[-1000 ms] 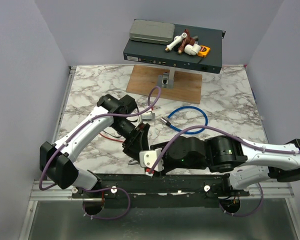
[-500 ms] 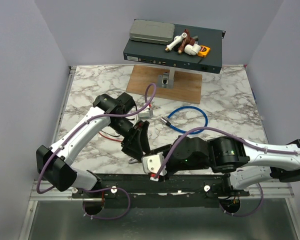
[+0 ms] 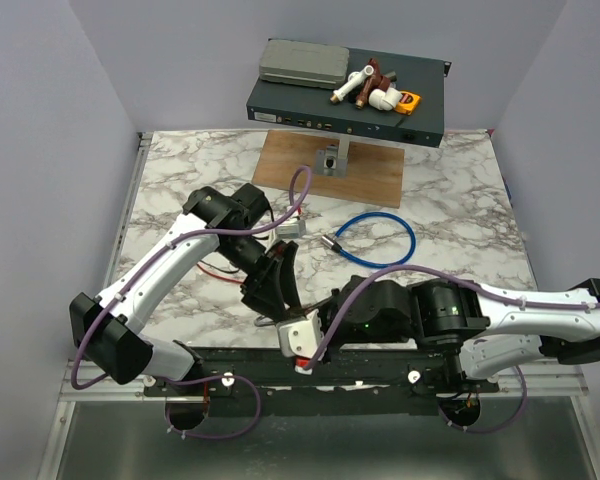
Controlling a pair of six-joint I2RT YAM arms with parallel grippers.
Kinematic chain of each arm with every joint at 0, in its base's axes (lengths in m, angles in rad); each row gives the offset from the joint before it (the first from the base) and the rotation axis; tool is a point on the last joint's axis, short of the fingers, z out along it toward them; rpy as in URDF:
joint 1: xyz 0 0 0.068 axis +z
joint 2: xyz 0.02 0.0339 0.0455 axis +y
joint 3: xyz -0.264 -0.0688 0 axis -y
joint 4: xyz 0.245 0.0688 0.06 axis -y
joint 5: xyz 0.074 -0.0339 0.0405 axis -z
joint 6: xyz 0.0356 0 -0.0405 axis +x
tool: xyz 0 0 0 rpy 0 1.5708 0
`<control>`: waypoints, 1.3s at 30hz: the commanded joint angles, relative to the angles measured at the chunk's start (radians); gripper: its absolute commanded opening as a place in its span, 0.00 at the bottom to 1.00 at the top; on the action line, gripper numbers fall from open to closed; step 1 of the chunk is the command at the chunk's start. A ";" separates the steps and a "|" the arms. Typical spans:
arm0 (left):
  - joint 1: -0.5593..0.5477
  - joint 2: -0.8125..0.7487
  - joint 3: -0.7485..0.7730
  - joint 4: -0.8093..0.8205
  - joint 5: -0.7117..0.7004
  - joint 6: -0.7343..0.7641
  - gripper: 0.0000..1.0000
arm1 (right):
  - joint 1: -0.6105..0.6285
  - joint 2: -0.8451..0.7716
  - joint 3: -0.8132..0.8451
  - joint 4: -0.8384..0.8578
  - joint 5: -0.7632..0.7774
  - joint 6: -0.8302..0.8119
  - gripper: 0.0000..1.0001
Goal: Unlock with the key
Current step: Unlock the lock.
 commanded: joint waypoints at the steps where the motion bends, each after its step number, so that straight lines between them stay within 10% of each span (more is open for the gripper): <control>1: -0.008 -0.039 0.086 -0.046 0.143 -0.008 0.00 | -0.014 0.012 -0.035 0.057 0.021 0.005 0.01; 3: -0.007 -0.042 0.116 -0.046 0.131 -0.004 0.00 | -0.031 0.012 -0.021 0.064 0.015 0.018 0.01; 12: 0.078 -0.016 0.353 -0.021 -0.176 0.023 0.98 | -0.100 -0.012 -0.004 0.072 0.047 0.160 0.01; 19: 0.140 -0.075 0.407 0.121 -0.413 -0.005 0.98 | -0.164 -0.008 -0.014 0.069 0.048 0.230 0.01; 26: 0.141 -0.260 0.064 0.396 -0.489 -0.034 0.98 | -0.228 0.012 0.015 0.091 -0.019 0.268 0.01; 39: 0.134 -0.476 -0.155 0.670 -0.363 -0.186 0.98 | -0.243 0.018 0.068 0.166 -0.120 0.312 0.01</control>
